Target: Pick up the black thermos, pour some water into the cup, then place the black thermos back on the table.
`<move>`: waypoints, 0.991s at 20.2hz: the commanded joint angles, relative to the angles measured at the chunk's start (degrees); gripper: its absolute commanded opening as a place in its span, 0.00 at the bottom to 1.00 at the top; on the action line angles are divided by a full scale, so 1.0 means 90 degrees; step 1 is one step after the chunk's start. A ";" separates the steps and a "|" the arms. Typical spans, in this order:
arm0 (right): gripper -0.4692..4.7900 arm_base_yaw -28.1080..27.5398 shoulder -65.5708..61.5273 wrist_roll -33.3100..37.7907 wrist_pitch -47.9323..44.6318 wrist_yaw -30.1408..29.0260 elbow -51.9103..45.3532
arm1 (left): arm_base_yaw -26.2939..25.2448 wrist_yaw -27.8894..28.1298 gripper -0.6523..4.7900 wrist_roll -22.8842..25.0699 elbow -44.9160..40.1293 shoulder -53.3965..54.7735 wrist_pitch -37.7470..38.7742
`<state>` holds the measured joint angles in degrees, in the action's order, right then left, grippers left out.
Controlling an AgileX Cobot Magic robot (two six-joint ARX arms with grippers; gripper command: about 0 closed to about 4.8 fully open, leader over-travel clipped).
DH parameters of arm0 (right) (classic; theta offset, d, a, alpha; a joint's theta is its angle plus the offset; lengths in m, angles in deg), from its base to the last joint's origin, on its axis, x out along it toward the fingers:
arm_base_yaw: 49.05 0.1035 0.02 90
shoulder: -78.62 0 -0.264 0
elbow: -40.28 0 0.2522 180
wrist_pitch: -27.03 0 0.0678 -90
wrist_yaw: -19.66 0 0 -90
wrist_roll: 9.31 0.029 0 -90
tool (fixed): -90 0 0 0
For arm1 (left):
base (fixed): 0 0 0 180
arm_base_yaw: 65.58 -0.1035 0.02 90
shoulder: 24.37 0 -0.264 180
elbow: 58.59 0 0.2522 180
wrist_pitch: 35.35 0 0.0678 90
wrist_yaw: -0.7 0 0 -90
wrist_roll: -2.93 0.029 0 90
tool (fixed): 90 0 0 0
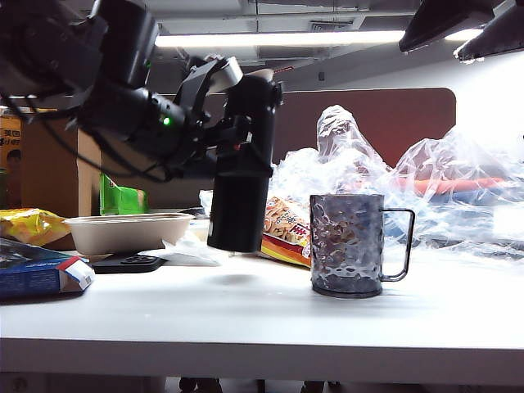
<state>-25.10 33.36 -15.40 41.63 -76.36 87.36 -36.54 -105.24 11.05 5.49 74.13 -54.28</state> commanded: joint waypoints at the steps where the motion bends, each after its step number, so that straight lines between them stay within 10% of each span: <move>1: 1.00 0.0007 0.0002 -0.0333 -0.0114 0.0017 0.0032 | 0.0010 -0.0068 0.43 0.1649 0.0631 -0.0100 0.0534; 4: 1.00 -0.0002 -0.0126 -0.0376 -0.0068 0.0017 0.0032 | 0.0012 -0.0061 0.43 0.2871 0.1154 -0.0095 0.2033; 8: 1.00 -0.0002 -0.0590 -0.0379 -0.0119 -0.0017 0.0032 | 0.0313 0.1457 0.43 0.4614 0.1236 -0.0095 0.2064; 12: 1.00 0.0000 -0.0984 -0.0374 -0.0114 -0.0036 0.0032 | 0.0644 0.1651 0.43 0.5918 0.1236 -0.0092 0.2047; 20: 1.00 0.0000 -0.0981 -0.0374 -0.0124 -0.0126 0.0032 | 0.0646 0.1627 0.43 0.5858 0.1231 -0.0095 0.2052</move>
<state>-25.15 24.36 -18.65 41.55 -77.08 87.36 -30.75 -90.32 63.75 15.90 74.15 -31.98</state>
